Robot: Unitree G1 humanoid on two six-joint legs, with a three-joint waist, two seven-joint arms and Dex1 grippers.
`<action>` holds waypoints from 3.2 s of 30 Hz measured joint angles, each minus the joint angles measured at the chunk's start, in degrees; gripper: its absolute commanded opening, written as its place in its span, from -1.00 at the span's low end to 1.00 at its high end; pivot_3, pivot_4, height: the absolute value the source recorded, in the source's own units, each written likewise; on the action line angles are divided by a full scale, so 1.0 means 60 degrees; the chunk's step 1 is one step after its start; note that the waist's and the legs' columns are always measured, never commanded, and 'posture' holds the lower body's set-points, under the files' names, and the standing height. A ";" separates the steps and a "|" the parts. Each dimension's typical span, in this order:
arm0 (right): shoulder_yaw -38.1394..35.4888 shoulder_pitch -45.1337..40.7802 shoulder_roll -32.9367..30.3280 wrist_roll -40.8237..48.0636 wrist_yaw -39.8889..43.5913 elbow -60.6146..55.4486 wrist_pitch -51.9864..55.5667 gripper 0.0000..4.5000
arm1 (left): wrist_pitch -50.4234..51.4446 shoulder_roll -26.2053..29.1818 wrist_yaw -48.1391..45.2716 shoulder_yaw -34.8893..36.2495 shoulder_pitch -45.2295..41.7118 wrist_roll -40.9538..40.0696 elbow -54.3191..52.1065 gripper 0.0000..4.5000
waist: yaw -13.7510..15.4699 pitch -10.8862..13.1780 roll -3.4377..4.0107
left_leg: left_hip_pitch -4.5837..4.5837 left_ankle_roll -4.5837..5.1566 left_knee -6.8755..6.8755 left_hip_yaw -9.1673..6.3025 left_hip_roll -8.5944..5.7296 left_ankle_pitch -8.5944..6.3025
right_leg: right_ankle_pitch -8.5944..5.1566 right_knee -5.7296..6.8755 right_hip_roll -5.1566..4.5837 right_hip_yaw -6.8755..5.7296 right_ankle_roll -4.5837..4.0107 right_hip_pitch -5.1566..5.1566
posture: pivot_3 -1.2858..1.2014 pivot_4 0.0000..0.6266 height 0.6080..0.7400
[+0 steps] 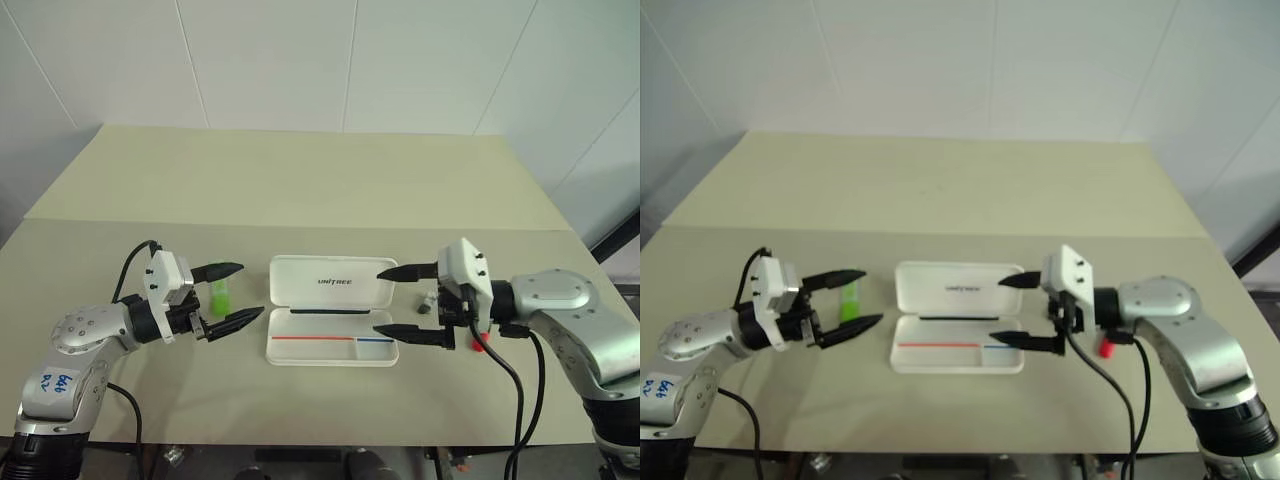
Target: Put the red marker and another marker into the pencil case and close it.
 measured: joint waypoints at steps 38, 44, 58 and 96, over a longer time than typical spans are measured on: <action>-0.3434 0.2496 0.3438 -0.0623 -0.9545 -0.1040 0.5520 0.99 | 0.0162 -0.0104 -0.1526 -0.1444 -0.2296 -0.0136 0.0631 1.00 | 0.0008 0.0001 0.0005 | -0.0003 0.0002 -0.0013 0.0011 -0.0003 0.0002 | -0.0005 0.0000 0.0008 0.0012 -0.0008 -0.0011 | 0.03 -0.52 1.00; -0.3419 0.2320 0.3726 -0.0826 -0.9747 -0.0861 0.5570 0.99 | 0.0190 0.0024 -0.1327 -0.1288 -0.2364 -0.0129 0.0623 1.00 | -0.0009 0.0002 0.0008 | -0.0003 0.0002 -0.0014 0.0011 -0.0003 0.0002 | -0.0005 0.0000 0.0008 0.0013 -0.0008 -0.0012 | 0.03 -0.52 1.00; -0.3243 0.1600 0.4094 -0.1430 -1.0008 -0.0182 0.5538 0.58 | 0.0295 0.0105 -0.0975 -0.1008 -0.2043 -0.0148 0.0417 1.00 | -0.0071 0.0003 0.0008 | -0.0002 0.0002 -0.0013 0.0015 -0.0002 0.0002 | -0.0008 0.0002 0.0008 0.0016 -0.0011 -0.0014 | 0.03 -0.52 1.00; -0.1254 -0.1568 0.2932 -0.2082 -0.7055 0.2774 0.1360 -0.62 | 0.0359 0.0111 -0.0228 -0.0405 -0.1250 -0.0151 -0.0101 1.00 | -0.0259 0.0033 0.0055 | -0.0017 0.0001 -0.0041 0.0018 -0.0001 0.0002 | -0.0014 -0.0013 0.0002 0.0015 -0.0009 -0.0036 | 0.03 -0.52 1.00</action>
